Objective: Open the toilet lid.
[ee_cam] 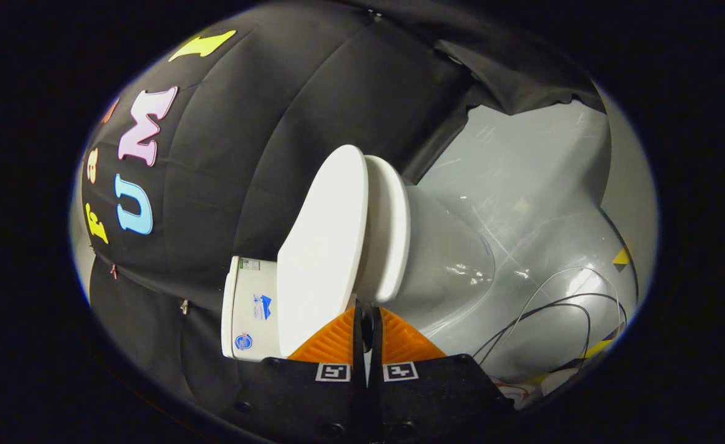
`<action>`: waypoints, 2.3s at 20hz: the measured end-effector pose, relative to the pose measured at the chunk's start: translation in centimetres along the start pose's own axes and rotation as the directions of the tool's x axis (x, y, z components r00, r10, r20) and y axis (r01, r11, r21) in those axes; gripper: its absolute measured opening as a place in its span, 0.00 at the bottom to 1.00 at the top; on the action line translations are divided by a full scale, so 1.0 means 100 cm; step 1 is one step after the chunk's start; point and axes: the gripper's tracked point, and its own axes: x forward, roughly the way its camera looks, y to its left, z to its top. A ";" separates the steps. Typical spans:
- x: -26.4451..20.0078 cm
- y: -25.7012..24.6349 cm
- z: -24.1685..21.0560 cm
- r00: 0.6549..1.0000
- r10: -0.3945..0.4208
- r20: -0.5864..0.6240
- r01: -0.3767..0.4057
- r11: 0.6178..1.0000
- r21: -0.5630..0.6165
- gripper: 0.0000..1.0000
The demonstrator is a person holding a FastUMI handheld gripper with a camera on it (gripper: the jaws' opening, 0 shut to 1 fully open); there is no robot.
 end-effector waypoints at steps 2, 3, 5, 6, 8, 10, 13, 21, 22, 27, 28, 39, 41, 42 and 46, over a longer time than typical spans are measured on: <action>-0.006 0.011 0.000 1.000 -0.013 0.012 0.014 0.999 -0.044 0.05; -0.009 0.017 0.002 1.000 -0.017 0.014 0.018 0.998 -0.056 0.05; -0.018 0.029 0.008 0.999 -0.025 0.028 0.027 0.998 -0.064 0.05; -0.020 0.036 0.006 0.999 -0.035 0.029 0.037 0.996 -0.082 0.05; -0.024 0.047 0.008 0.998 -0.051 0.043 0.056 0.991 -0.123 0.05; -0.030 0.059 0.008 0.996 -0.071 0.046 0.077 0.985 -0.155 0.05; -0.037 0.078 0.010 0.994 -0.084 0.065 0.094 0.977 -0.190 0.05; -0.059 0.160 0.000 0.989 -0.084 0.125 0.125 0.922 -0.367 0.05; -0.061 0.171 -0.002 0.987 -0.088 0.137 0.136 0.909 -0.395 0.05; -0.065 0.213 -0.010 0.975 -0.128 0.184 0.203 0.854 -0.479 0.05; -0.066 0.217 -0.013 0.972 -0.138 0.189 0.216 0.841 -0.496 0.05; -0.068 0.263 -0.027 0.952 -0.155 0.263 0.284 0.766 -0.577 0.05; -0.067 0.270 -0.031 0.953 -0.155 0.261 0.285 0.751 -0.595 0.05; -0.067 0.274 -0.033 0.953 -0.154 0.260 0.284 0.750 -0.598 0.05; -0.067 0.289 -0.040 0.952 -0.156 0.264 0.290 0.740 -0.607 0.05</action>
